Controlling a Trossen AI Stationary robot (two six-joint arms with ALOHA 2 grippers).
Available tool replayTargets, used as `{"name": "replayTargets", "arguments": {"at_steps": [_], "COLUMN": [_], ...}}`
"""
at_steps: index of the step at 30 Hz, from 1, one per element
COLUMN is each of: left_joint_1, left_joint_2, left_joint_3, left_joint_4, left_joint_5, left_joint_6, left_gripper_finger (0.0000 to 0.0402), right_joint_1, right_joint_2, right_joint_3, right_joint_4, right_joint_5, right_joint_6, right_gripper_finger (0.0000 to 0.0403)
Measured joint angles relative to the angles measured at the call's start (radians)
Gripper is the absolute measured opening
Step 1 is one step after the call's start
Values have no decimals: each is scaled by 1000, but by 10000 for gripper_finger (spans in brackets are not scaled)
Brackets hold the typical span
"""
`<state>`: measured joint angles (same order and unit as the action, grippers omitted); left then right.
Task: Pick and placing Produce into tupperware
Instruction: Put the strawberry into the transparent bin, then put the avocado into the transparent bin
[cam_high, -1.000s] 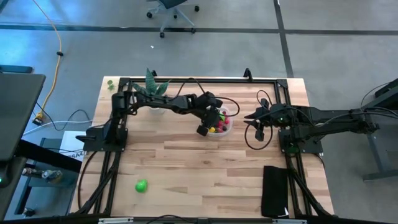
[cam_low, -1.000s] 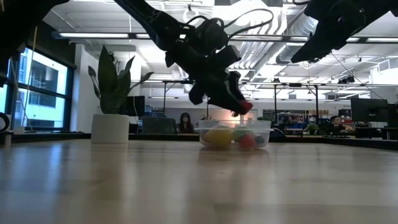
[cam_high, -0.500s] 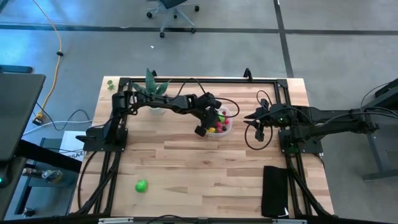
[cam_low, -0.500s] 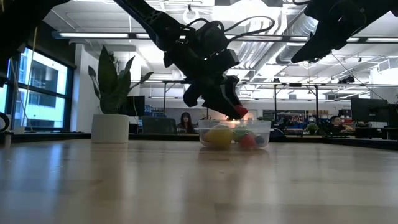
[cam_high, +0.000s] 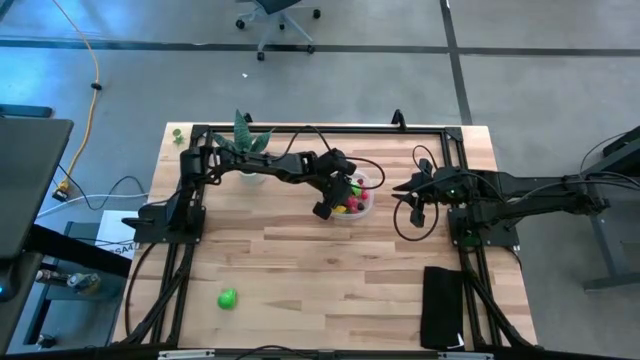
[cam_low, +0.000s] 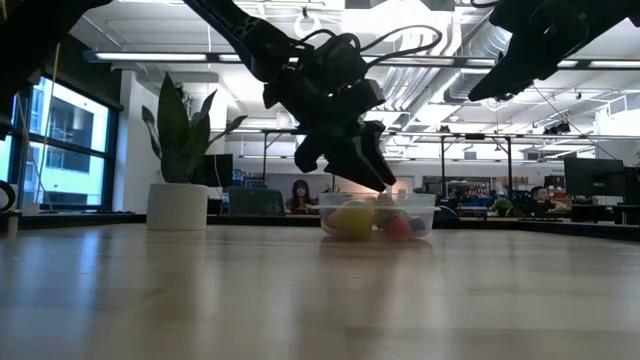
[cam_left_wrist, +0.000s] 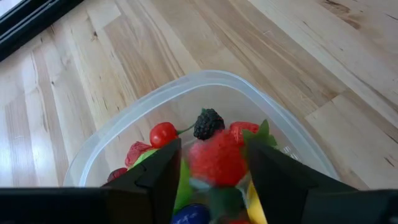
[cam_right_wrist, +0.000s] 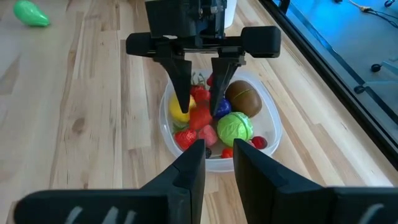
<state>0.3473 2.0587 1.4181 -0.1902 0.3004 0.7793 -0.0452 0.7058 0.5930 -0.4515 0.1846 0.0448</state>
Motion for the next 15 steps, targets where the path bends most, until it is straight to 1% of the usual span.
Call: {"name": "replayTargets", "arguments": {"at_steps": [4, 7, 13, 15], "left_joint_1": [0, 0, -3, -3], "left_joint_2": [0, 0, -17, -38], "left_joint_3": [0, 0, 0, 0], "left_joint_4": [0, -1, -45, -92], "left_joint_5": [-9, -11, 12, 26], "left_joint_6": [2, 15, 28, 14], "left_gripper_finger": [210, 227, 232, 232], "right_joint_1": [0, 0, 0, 0], "right_joint_2": [0, 0, 0, 0], "right_joint_3": [0, 0, 0, 0], "right_joint_4": [0, 0, 0, 0], "right_joint_5": [0, 0, 0, 0], "right_joint_6": [0, 0, 0, 0], "right_gripper_finger": [73, 73, 73, 73]}}
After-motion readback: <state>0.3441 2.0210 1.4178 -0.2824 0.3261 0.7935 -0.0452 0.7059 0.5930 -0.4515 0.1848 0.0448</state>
